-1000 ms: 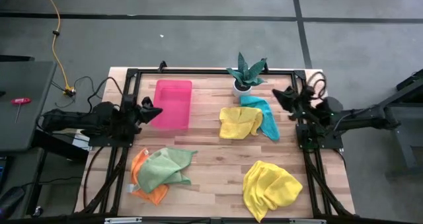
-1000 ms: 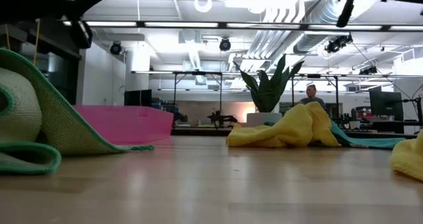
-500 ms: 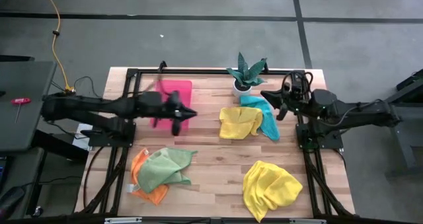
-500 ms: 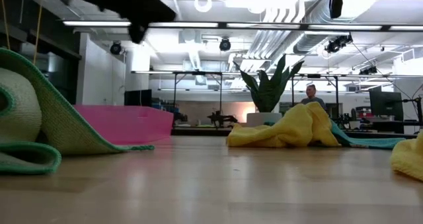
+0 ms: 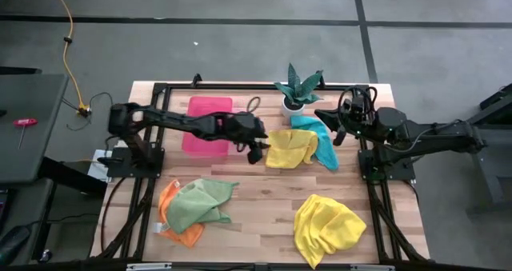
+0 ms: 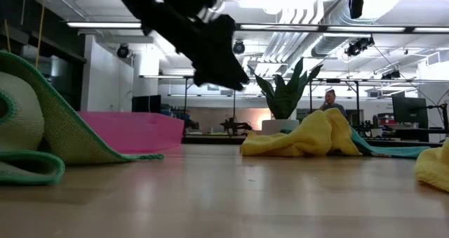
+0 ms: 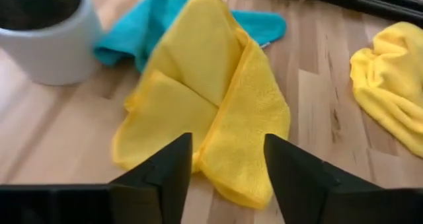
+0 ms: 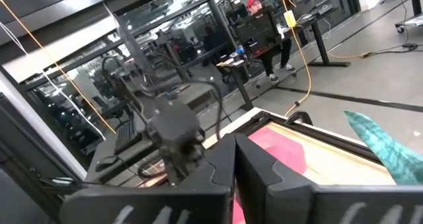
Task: Fold microfiber towels
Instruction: Fold the top yellow microfiber towel
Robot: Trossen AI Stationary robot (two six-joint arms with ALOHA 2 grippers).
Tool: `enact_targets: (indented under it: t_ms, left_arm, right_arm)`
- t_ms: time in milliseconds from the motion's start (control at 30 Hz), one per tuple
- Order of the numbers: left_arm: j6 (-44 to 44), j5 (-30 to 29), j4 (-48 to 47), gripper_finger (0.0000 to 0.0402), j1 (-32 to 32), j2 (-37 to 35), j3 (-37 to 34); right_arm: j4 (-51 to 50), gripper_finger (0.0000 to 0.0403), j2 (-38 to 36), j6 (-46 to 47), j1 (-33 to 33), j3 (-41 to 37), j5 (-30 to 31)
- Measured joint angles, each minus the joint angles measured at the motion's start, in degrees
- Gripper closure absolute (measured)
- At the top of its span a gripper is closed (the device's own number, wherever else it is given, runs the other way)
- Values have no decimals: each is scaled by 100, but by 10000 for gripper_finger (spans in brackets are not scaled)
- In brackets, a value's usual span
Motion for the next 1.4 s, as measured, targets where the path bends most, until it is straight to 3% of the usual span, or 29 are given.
enact_targets:
  t_ms: [133,367,800,933,1267,1400]
  left_arm:
    - [-89,325,10,198,56,579,365]
    - [-55,311,37,199,121,1277,689]
    - [-40,388,-23,205,120,1548,703]
    - [106,587,-159,241,120,1548,703]
    - [165,593,-351,385,119,1530,702]
    - [273,615,-468,394,132,1382,700]
  right_arm:
    - [-58,402,11,2,0,-2,0]
    - [-129,402,11,15,0,-2,0]
    - [-167,402,11,5,0,-4,0]
    - [-167,402,11,0,-2,-4,0]
    - [-171,402,11,-2,-1,-4,2]
    - [-184,402,11,-2,0,-8,2]
